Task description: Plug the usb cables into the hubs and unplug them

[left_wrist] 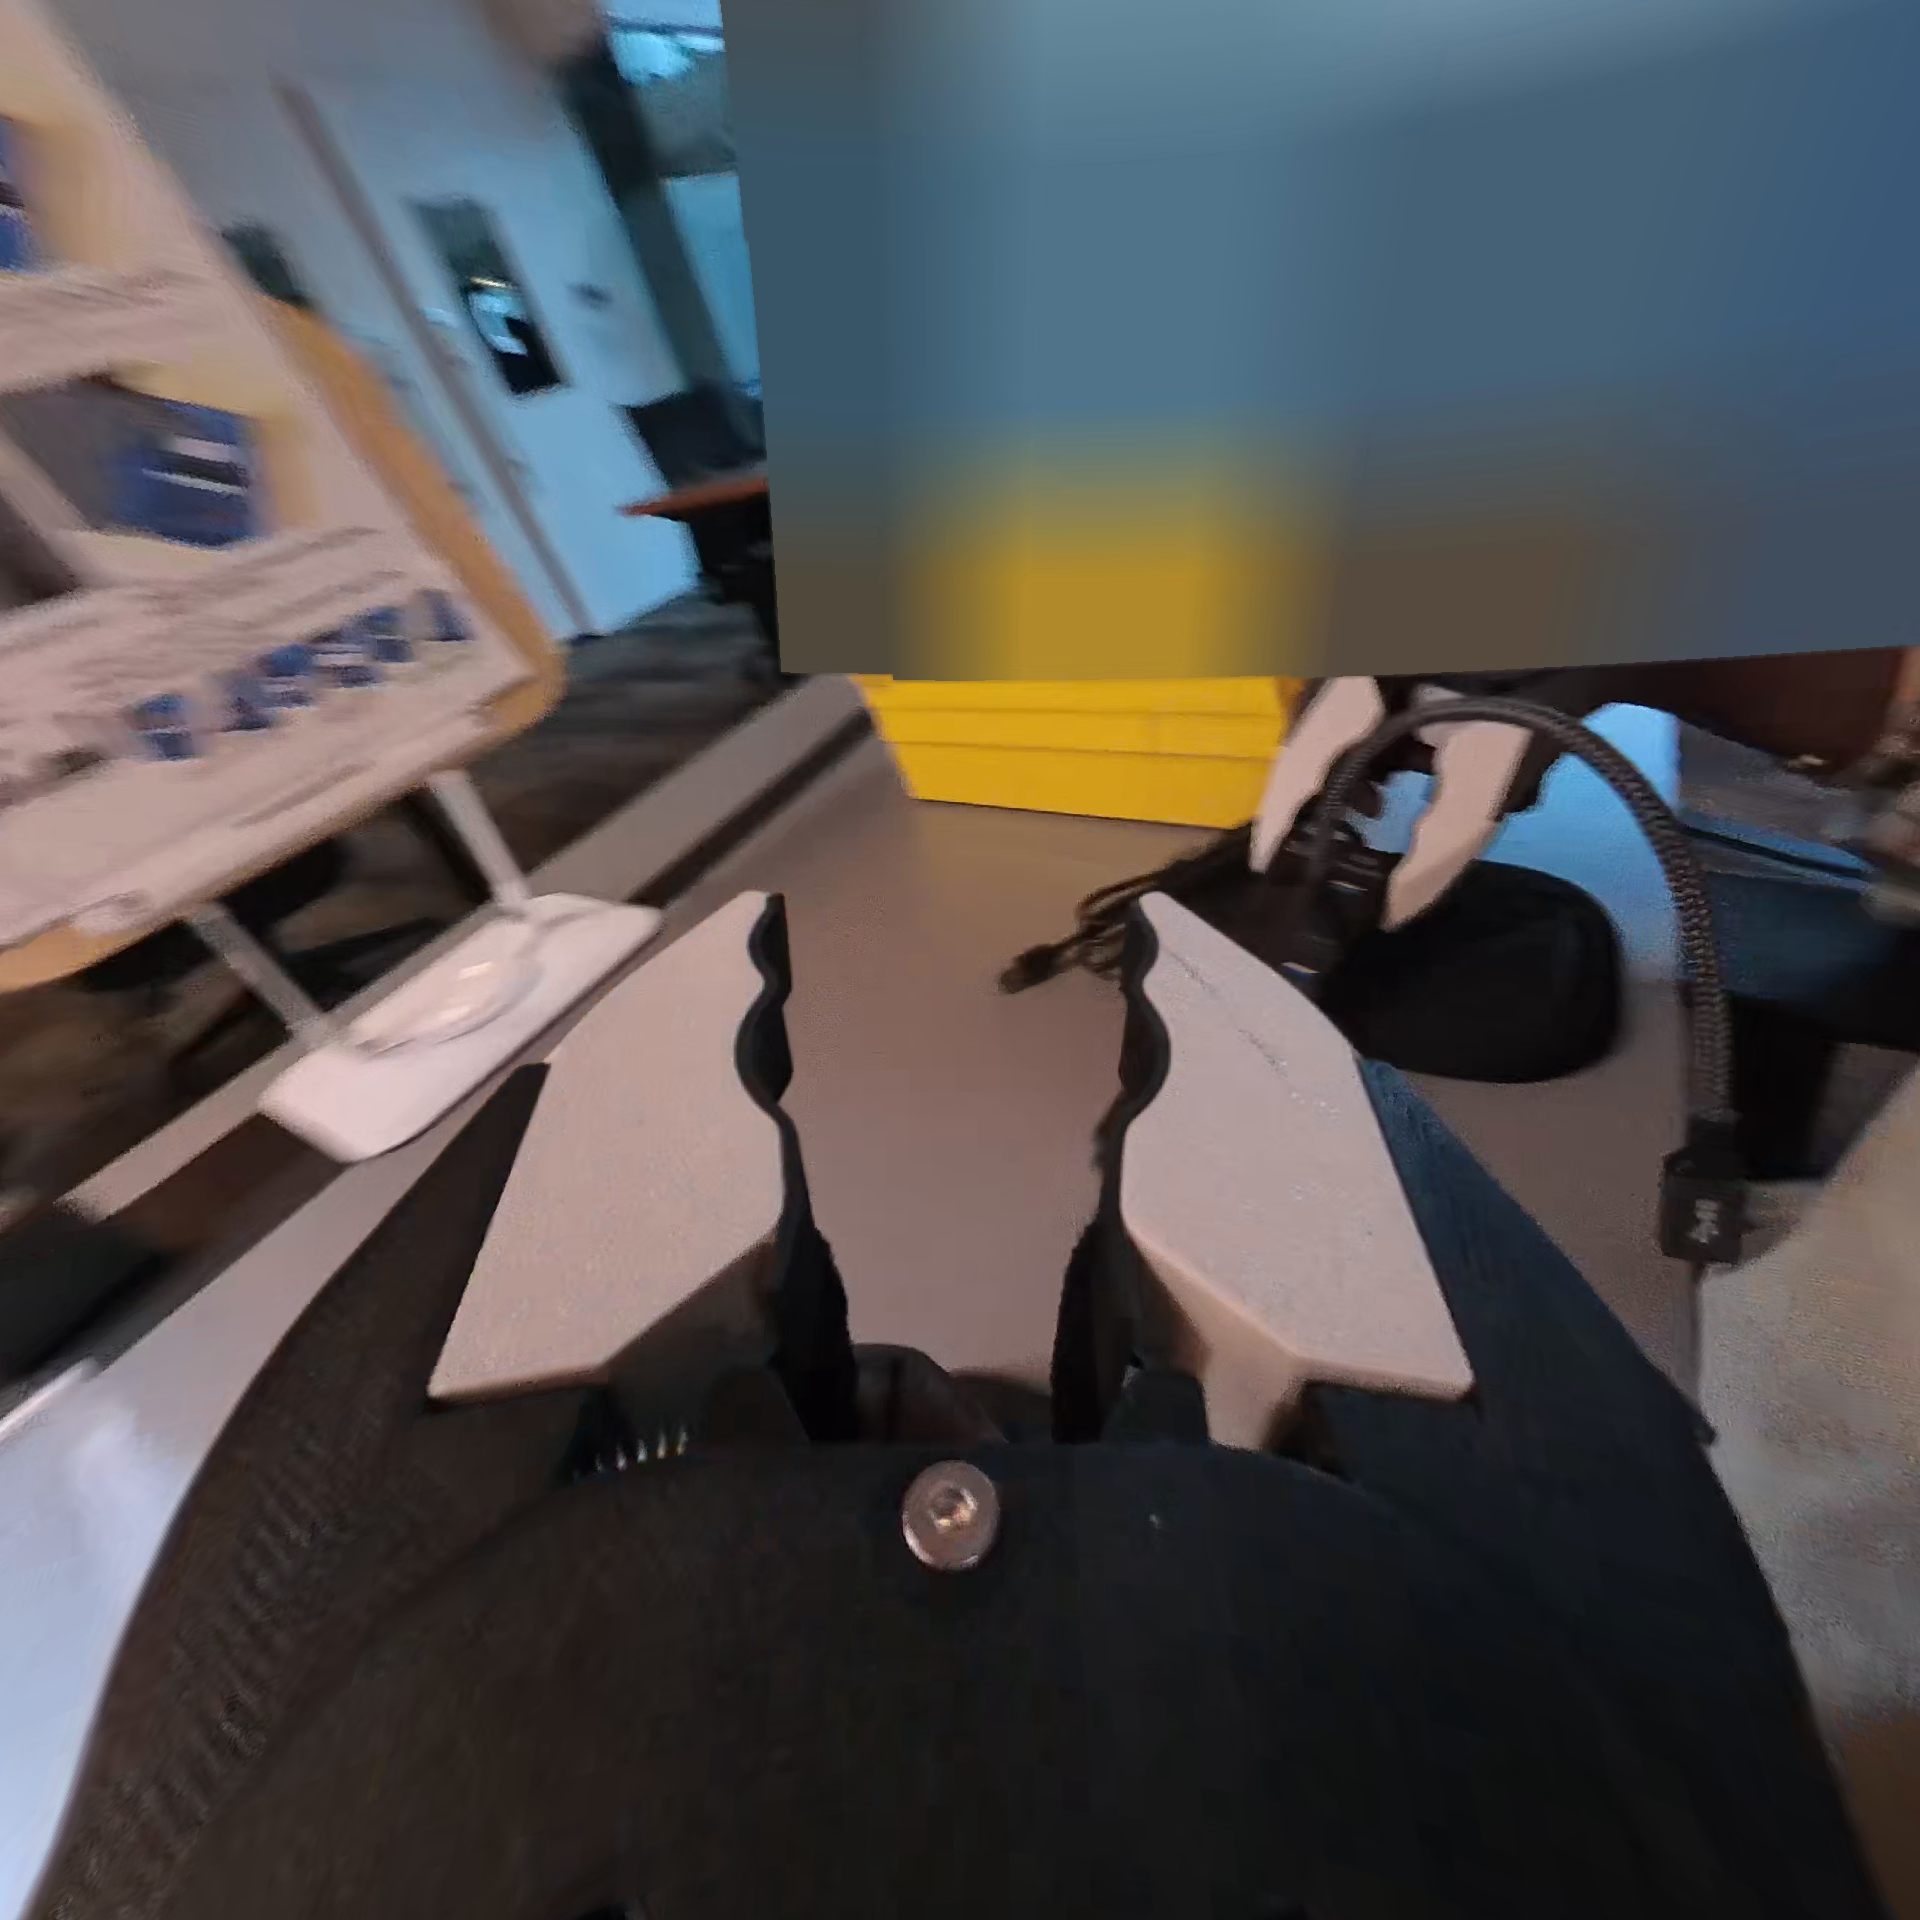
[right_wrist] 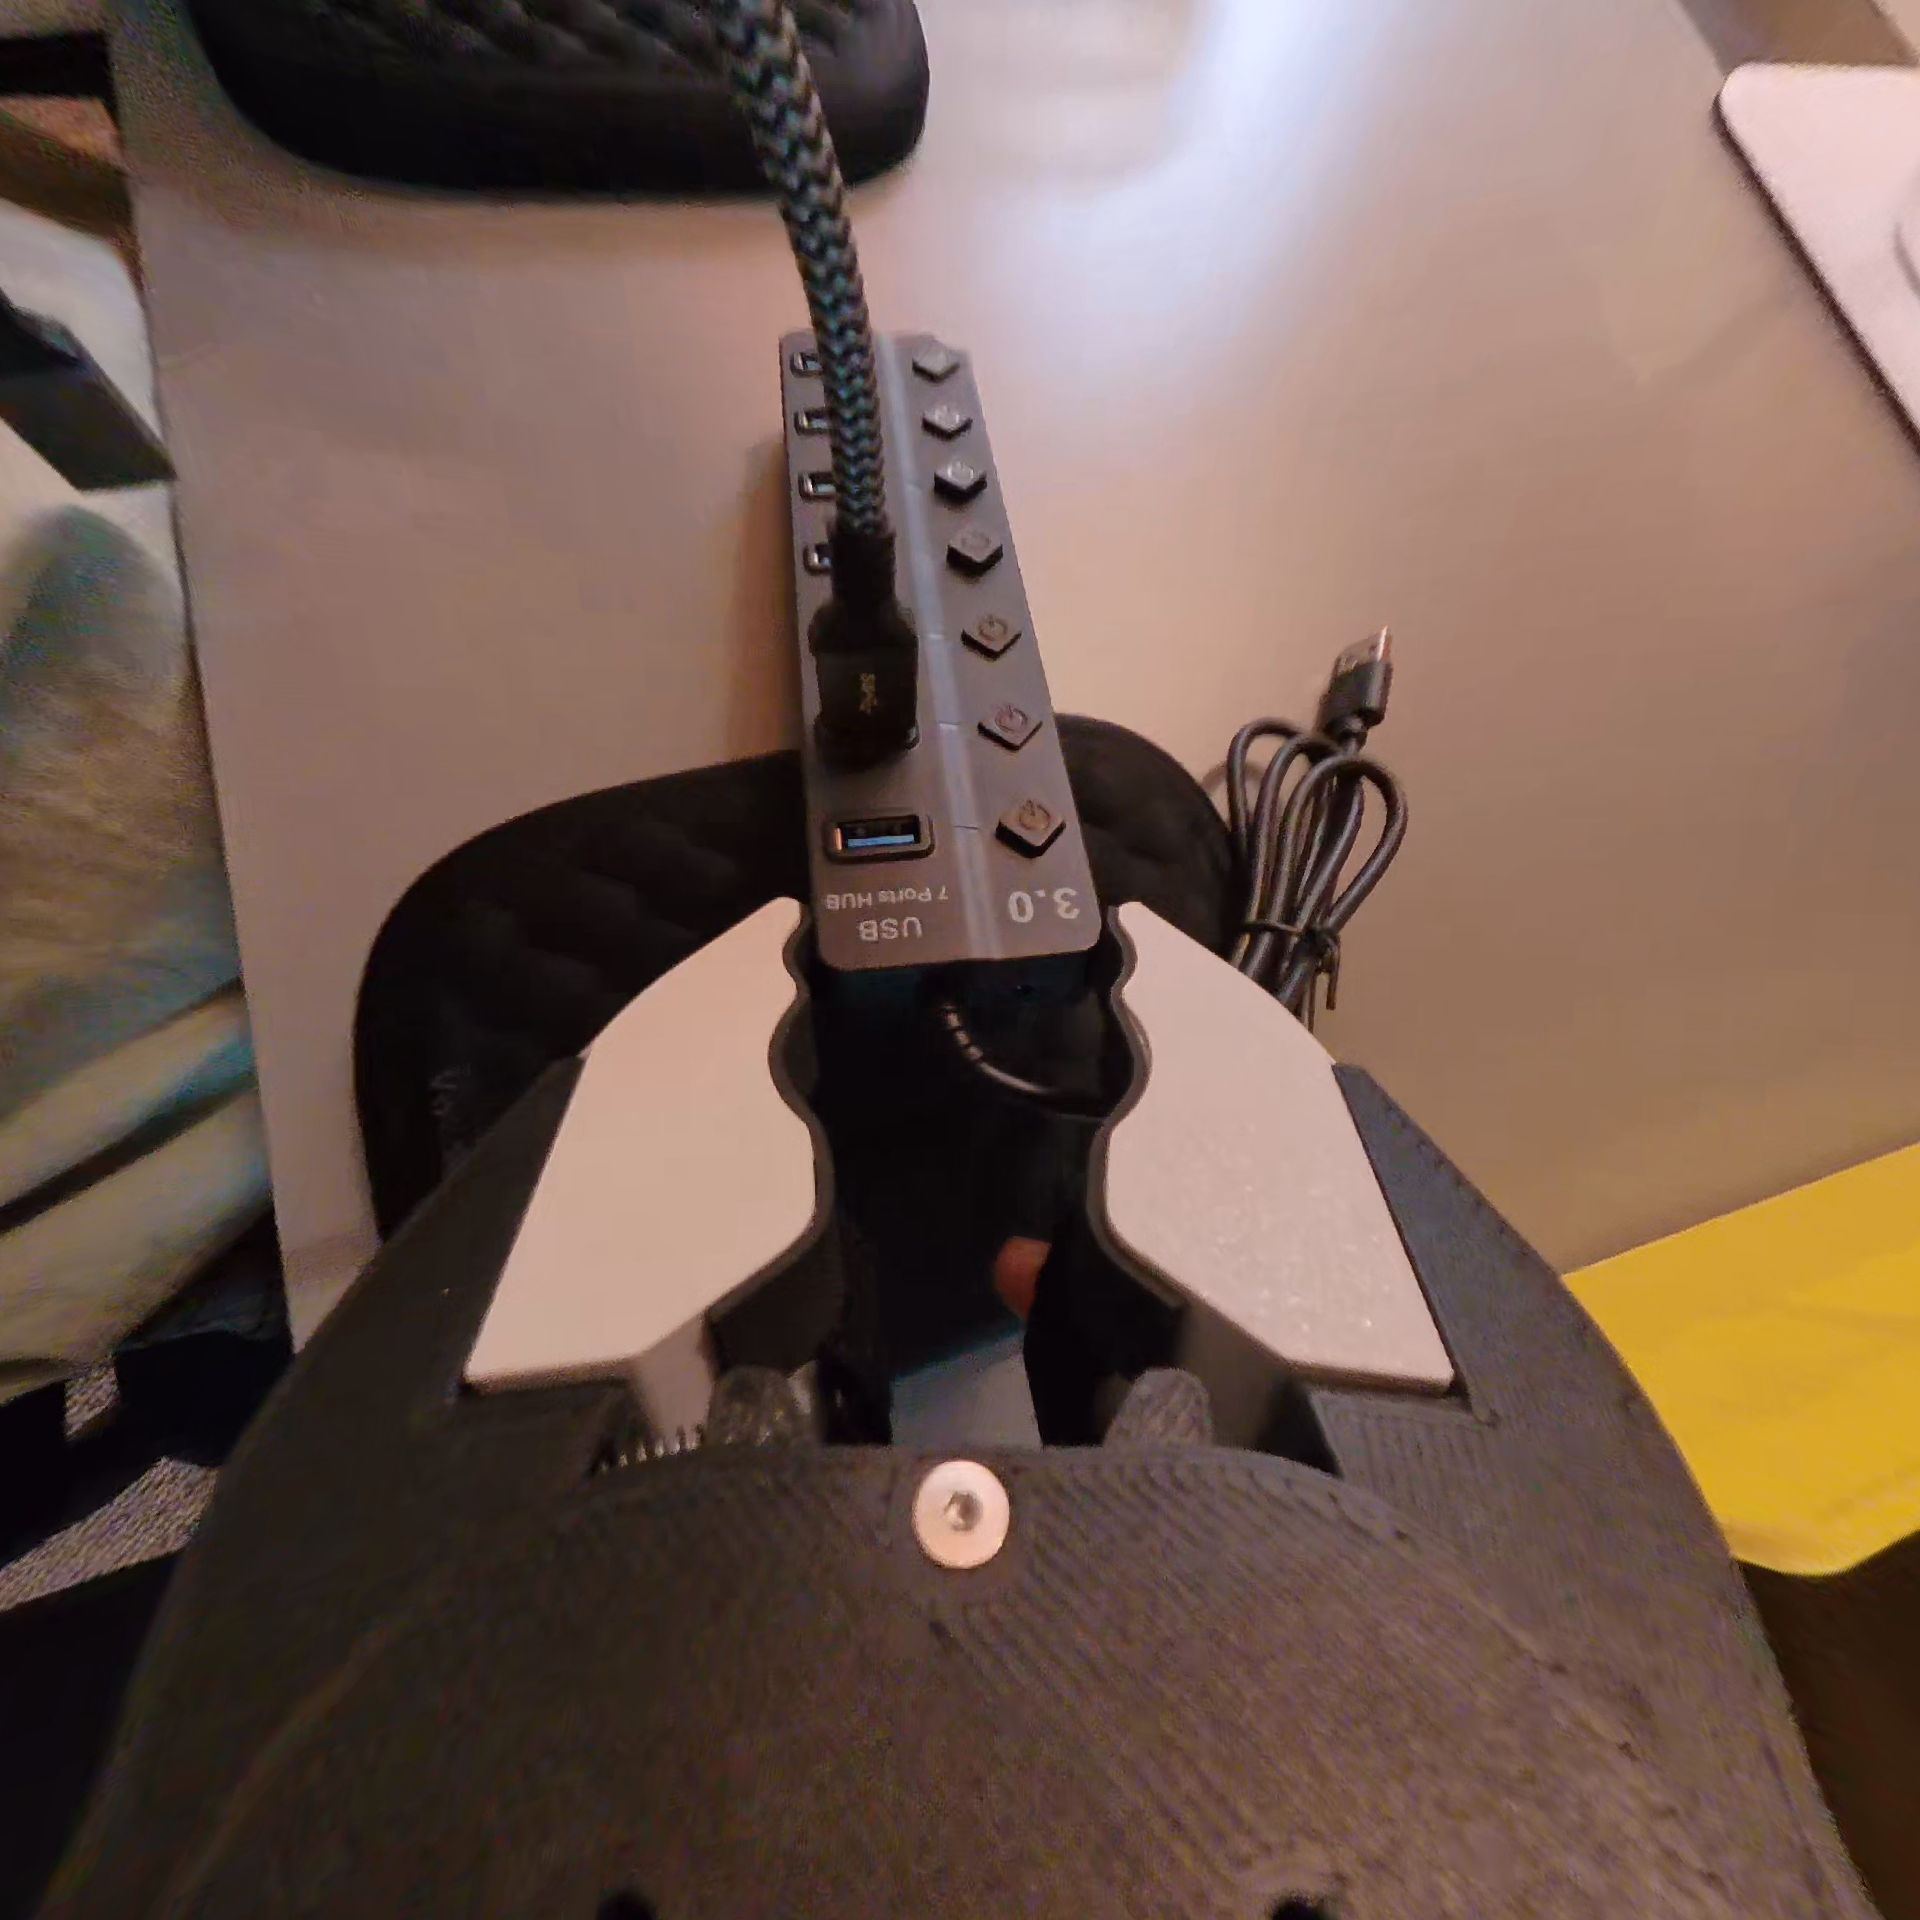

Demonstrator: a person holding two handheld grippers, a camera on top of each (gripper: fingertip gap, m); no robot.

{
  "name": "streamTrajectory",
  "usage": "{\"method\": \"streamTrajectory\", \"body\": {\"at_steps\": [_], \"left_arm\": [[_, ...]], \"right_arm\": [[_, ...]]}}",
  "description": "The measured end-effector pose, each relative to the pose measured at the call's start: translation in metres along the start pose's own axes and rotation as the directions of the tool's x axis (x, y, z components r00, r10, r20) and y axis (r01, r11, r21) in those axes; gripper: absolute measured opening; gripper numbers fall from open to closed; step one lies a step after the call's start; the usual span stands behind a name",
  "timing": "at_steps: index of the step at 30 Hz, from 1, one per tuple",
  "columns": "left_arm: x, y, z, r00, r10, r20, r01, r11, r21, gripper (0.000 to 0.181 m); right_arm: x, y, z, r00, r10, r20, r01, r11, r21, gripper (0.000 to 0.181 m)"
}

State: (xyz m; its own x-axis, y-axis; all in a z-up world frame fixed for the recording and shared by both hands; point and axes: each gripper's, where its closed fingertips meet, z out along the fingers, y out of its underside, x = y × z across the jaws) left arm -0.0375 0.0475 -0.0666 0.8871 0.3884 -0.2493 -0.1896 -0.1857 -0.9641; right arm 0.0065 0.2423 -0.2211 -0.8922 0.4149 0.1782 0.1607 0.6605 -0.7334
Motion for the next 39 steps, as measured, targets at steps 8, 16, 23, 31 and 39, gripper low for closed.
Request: {"method": "streamTrajectory", "body": {"at_steps": [8,16,23,31,39], "left_arm": [[-0.074,-0.024,-0.122,0.927,-0.037,0.374,0.003,0.996,0.089,0.056],[-0.126,0.055,-0.184,0.799,-0.036,0.6,0.195,0.959,-0.203,0.048],[-0.117,0.165,-0.21,0.811,-0.067,0.581,0.481,0.642,-0.597,0.033],[-0.121,0.214,-0.229,0.758,-0.111,0.642,0.63,0.377,-0.679,0.03],[-0.13,0.236,-0.229,0.707,-0.137,0.693,0.697,0.3,-0.652,0.01]], "right_arm": [[0.032,-0.031,-0.039,0.977,0.021,-0.211,0.006,0.992,0.125,0.066],[0.035,-0.107,-0.108,0.859,-0.035,-0.511,0.272,0.877,0.396,0.063],[0.024,-0.12,-0.133,0.817,0.032,-0.575,0.317,0.808,0.496,0.056],[0.03,-0.114,-0.131,0.783,0.024,-0.622,0.329,0.832,0.447,0.053],[0.037,-0.107,-0.129,0.749,0.005,-0.663,0.331,0.863,0.381,0.052]]}}
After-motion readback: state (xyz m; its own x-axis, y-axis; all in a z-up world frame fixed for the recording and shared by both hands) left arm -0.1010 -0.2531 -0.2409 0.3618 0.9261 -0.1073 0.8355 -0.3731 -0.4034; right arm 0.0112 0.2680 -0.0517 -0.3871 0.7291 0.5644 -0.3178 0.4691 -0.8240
